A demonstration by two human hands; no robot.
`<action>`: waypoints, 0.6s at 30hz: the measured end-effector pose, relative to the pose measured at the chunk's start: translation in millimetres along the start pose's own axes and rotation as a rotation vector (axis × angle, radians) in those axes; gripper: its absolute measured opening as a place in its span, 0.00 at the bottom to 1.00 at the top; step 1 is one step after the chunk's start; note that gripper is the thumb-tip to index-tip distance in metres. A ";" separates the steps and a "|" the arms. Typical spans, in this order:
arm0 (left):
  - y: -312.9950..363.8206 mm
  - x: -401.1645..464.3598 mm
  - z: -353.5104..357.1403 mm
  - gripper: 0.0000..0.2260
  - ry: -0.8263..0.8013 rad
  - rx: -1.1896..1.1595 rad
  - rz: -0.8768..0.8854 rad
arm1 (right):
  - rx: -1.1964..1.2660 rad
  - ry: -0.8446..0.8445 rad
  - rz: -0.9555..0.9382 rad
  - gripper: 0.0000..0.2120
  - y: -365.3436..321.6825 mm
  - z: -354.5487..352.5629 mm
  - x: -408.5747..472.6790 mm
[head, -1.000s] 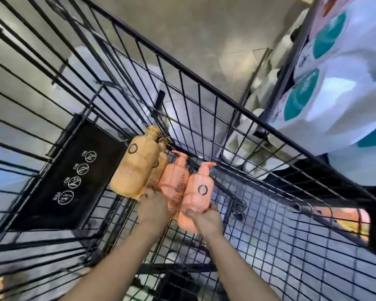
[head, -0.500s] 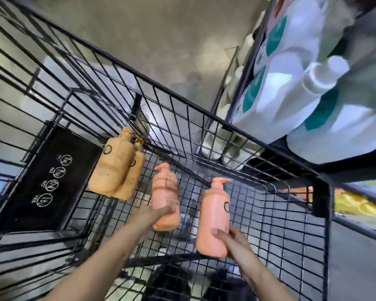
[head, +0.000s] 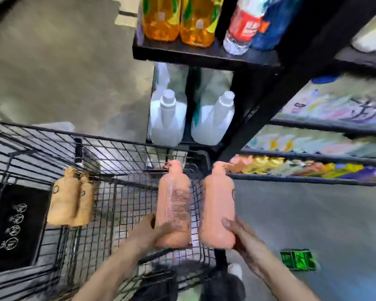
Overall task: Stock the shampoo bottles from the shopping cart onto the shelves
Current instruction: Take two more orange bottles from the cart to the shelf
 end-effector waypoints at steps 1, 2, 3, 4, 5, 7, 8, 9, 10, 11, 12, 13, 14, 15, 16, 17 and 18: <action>10.2 -9.1 16.5 0.31 -0.033 0.027 0.031 | 0.016 0.011 -0.015 0.47 -8.6 -13.3 -13.6; 20.0 -17.0 33.6 0.32 -0.061 0.042 0.056 | 0.028 0.024 -0.028 0.50 -13.3 -29.5 -24.7; 31.6 -26.3 50.6 0.34 -0.077 0.053 0.083 | 0.038 0.032 -0.040 0.52 -18.5 -43.8 -36.3; 43.9 -35.6 68.0 0.35 -0.085 0.058 0.124 | 0.046 0.038 -0.056 0.54 -22.0 -60.6 -46.0; 56.4 -43.4 86.8 0.35 -0.096 0.055 0.155 | 0.052 0.052 -0.078 0.54 -29.0 -76.6 -56.9; 77.9 -57.6 131.9 0.30 -0.154 0.037 0.194 | 0.076 0.078 -0.150 0.50 -45.1 -112.3 -77.0; 86.7 -63.2 155.3 0.26 -0.179 0.019 0.212 | 0.085 0.086 -0.184 0.47 -52.5 -133.0 -87.1; 94.8 -68.9 178.9 0.25 -0.203 0.007 0.231 | 0.089 0.098 -0.216 0.45 -59.6 -153.9 -97.7; 103.1 -72.0 202.8 0.26 -0.227 0.010 0.266 | 0.087 0.098 -0.257 0.47 -66.1 -176.0 -106.4; 111.5 -74.9 227.8 0.32 -0.249 0.028 0.301 | 0.075 0.096 -0.293 0.50 -72.2 -197.7 -115.6; 116.5 -74.0 253.1 0.37 -0.269 0.040 0.331 | 0.068 0.095 -0.325 0.51 -76.8 -220.6 -124.4; 119.9 -71.9 277.3 0.41 -0.285 0.046 0.346 | 0.074 0.099 -0.350 0.52 -80.8 -243.0 -132.8; 123.6 -68.5 302.3 0.41 -0.299 0.044 0.362 | 0.089 0.106 -0.372 0.51 -83.8 -266.6 -140.8; 127.9 -65.2 326.9 0.40 -0.309 0.043 0.369 | 0.098 0.116 -0.390 0.51 -87.8 -287.6 -149.7; 133.2 -63.9 352.9 0.38 -0.322 0.050 0.375 | 0.104 0.131 -0.400 0.51 -90.4 -308.3 -157.0; 137.3 -62.1 378.5 0.37 -0.337 0.059 0.371 | 0.110 0.153 -0.411 0.51 -92.3 -329.1 -164.5; 141.3 -61.6 402.7 0.36 -0.368 0.071 0.381 | 0.114 0.175 -0.424 0.51 -93.7 -348.5 -172.4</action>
Point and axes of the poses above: each hand's wrist, its own x-axis towards the middle knuckle, its own z-axis out of the palm, y = z × x, the point moved 5 cm from there along x, towards the middle knuckle, and after that the axes turned 3 degrees about -z, right-handed, at the moved point
